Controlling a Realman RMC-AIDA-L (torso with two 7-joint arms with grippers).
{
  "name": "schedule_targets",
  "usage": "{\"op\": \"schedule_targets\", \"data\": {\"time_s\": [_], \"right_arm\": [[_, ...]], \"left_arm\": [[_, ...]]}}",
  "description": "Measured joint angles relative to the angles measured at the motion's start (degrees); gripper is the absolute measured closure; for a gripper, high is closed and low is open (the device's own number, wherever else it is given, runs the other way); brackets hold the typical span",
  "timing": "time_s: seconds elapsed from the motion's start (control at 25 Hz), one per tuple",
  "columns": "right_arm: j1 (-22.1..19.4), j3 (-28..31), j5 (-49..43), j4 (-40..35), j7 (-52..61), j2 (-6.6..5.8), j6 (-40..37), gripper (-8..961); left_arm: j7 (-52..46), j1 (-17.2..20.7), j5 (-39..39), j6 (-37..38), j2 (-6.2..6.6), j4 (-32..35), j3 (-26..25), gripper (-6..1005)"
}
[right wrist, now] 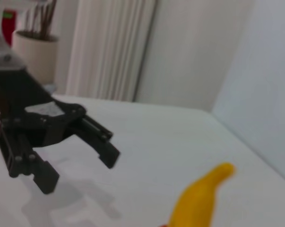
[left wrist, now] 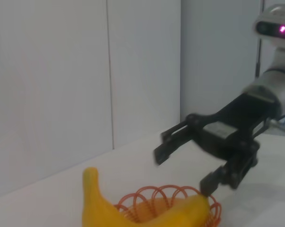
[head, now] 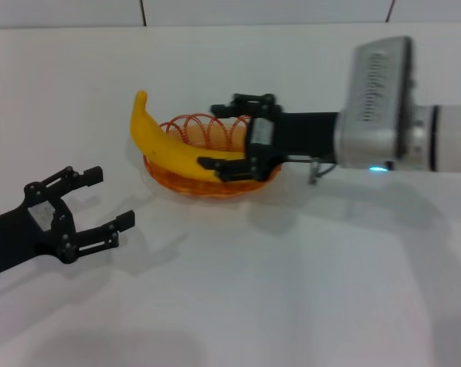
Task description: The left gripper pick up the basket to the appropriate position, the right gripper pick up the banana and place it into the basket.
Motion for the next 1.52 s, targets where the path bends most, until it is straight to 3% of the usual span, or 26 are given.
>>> {"op": "schedule_targets", "data": {"time_s": [0.12, 0.24, 0.48, 0.56, 0.84, 1.16, 1.52], "right_arm": [[-5.2, 3.7, -0.3, -3.5, 0.6, -0.44, -4.4, 176], [-8.4, 8.5, -0.7, -3.6, 2.3, -1.81, -10.7, 163], [-9.2, 16.7, -0.8, 6.8, 2.8, -5.0, -16.7, 156], [-9.0, 18.1, -0.8, 10.7, 0.1, -5.5, -17.8, 157], [-9.3, 22.4, -0.5, 16.8, -10.3, -5.12, -19.0, 157], [-9.7, 26.5, -0.1, 17.0, -10.9, -5.06, -21.8, 157], [-9.4, 26.8, -0.1, 17.0, -11.0, -5.1, -21.8, 157]], "left_arm": [[0.3, 0.8, 0.0, 0.0, 0.09, 0.2, -0.2, 108], [0.6, 1.3, 0.0, 0.0, 0.1, 0.3, -0.8, 108], [2.3, 1.8, 0.0, -0.2, 0.08, -0.1, -3.0, 109], [3.1, 1.8, 0.0, -0.5, 0.04, -0.4, -3.2, 109], [3.8, 2.4, 0.0, -0.6, 0.14, -0.8, -3.3, 109], [4.9, 2.7, 0.0, -0.7, -0.09, -0.9, -4.0, 108], [5.1, 2.6, 0.0, -0.7, -0.17, -0.9, -4.0, 108]]}}
